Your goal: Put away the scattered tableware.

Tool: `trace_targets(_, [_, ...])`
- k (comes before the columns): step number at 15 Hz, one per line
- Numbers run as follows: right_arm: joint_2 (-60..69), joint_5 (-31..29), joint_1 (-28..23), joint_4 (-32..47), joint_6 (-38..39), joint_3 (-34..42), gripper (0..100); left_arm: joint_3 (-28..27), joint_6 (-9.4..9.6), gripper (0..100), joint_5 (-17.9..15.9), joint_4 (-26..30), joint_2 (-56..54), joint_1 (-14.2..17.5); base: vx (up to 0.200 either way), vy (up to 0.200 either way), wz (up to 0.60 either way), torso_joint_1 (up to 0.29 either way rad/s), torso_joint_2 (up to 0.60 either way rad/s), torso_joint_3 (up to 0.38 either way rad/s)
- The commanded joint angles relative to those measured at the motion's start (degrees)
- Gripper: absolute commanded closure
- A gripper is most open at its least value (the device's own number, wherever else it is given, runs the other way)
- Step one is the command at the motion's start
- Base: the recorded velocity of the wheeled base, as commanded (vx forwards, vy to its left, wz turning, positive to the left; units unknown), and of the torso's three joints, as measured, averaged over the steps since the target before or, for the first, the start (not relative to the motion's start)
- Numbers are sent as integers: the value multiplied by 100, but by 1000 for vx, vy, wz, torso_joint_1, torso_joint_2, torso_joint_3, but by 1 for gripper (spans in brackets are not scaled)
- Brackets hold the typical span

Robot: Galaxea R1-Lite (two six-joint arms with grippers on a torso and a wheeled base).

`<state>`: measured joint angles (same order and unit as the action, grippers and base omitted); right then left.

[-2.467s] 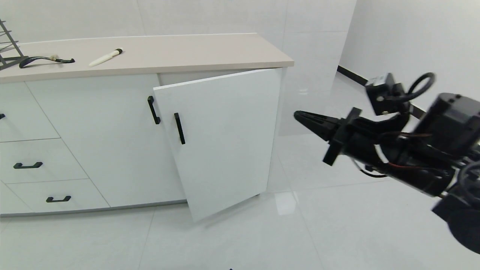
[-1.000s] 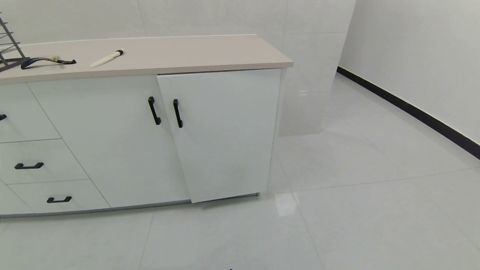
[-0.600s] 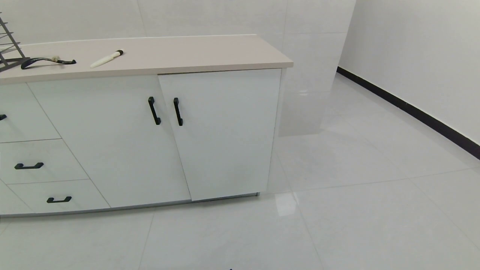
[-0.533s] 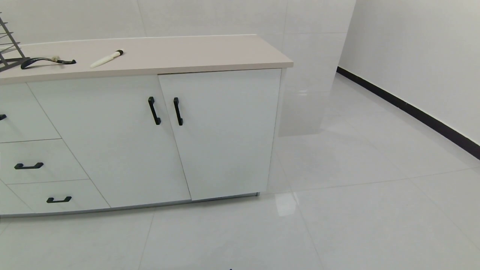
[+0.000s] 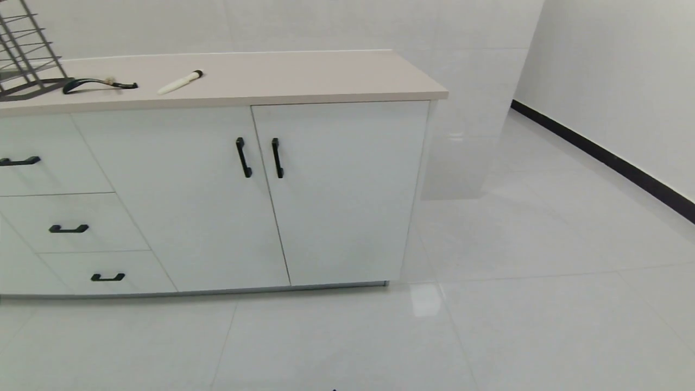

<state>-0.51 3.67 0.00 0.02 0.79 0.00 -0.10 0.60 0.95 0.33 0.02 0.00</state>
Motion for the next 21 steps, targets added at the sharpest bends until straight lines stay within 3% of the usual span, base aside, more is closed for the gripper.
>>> trace_targets(1, [-37, 2, 0, -2, 0, 0, 100, 1, 2, 0, 2, 2, -2, 0, 0, 0, 0, 0, 0, 0])
trace_targets(11, [-37, 2, 9, -2, 0, -9, 100, 1, 2, 0, 2, 2, -2, 0, 0, 180, 0, 2, 2, 2])
trace_targets(18, [-37, 2, 9, -2, 0, -9, 100, 1, 2, 0, 2, 2, -2, 0, 200, 29, 0, 0, 3, 0])
trace_targets(21, [-37, 2, 9, -2, 0, 0, 100, 1, -7, 0, 10, 2, -2, 0, 0, 200, 0, 4, 2, 1])
